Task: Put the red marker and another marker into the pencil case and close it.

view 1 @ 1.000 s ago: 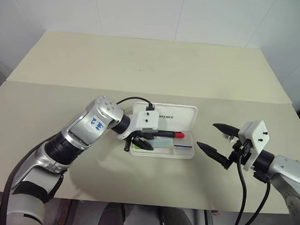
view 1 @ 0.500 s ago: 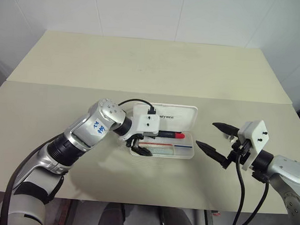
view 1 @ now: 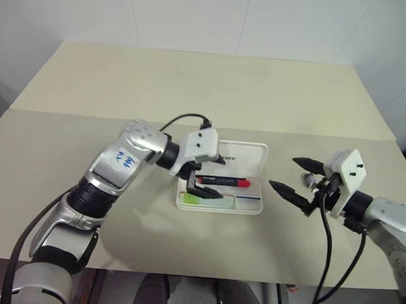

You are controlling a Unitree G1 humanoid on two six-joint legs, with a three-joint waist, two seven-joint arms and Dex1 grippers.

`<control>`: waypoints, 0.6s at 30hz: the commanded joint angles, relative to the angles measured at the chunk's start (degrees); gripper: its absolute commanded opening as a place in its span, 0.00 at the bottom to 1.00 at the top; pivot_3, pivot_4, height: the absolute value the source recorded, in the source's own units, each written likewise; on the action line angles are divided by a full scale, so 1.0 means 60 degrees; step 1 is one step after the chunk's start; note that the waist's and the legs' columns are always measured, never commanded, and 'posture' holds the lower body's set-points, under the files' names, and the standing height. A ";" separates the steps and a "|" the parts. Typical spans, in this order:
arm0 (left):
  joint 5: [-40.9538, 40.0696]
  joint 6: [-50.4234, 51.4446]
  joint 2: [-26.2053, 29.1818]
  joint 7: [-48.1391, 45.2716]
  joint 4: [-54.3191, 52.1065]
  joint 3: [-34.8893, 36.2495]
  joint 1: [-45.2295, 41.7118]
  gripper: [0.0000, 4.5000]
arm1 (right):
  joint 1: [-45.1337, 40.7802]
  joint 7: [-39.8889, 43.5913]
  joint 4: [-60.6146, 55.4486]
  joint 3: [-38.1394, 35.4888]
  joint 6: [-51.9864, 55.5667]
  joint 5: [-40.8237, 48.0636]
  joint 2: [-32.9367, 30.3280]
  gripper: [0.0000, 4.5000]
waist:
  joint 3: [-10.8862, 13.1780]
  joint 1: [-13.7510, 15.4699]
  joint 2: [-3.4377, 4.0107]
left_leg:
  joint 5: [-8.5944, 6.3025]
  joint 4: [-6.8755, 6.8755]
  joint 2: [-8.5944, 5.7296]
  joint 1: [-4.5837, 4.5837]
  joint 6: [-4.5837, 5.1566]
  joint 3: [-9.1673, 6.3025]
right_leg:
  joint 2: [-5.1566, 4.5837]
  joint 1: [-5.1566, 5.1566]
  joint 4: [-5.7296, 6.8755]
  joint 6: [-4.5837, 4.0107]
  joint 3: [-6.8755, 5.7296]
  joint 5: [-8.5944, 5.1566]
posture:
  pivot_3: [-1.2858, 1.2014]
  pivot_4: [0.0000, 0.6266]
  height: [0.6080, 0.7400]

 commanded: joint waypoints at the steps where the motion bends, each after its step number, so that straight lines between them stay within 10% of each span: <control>1: -0.0544 -0.0963 0.0297 -0.0534 0.0257 0.0873 -0.0062 1.00 | -0.0211 0.1099 0.0893 -0.0534 -0.0358 -0.0223 -0.1023 1.00 | 0.0000 -0.0002 0.0002 | -0.0001 0.0000 0.0000 0.0001 0.0002 0.0003 | -0.0001 0.0000 -0.0004 0.0000 0.0001 0.0000 | 0.52 0.24 1.00; 7: -0.0528 -0.2539 0.1030 -0.0763 0.1181 0.1749 0.0165 1.00 | -0.1206 0.2651 0.3794 0.0623 -0.0851 -0.1443 -0.2920 1.00 | 0.0008 -0.0053 0.0013 | -0.0002 -0.0004 0.0001 0.0007 0.0005 0.0015 | -0.0006 0.0000 -0.0014 0.0002 0.0002 0.0001 | 0.52 0.24 1.00; 18: -0.0895 -0.2336 0.2008 -0.0335 0.0154 0.2840 0.1466 1.00 | -0.4328 0.0822 0.4736 0.1477 0.4776 -0.0885 -0.1354 1.00 | 0.0014 -0.0182 0.0024 | -0.0003 -0.0016 0.0012 -0.0002 0.0006 0.0013 | -0.0010 -0.0019 -0.0001 -0.0006 -0.0003 -0.0004 | 0.52 0.24 1.00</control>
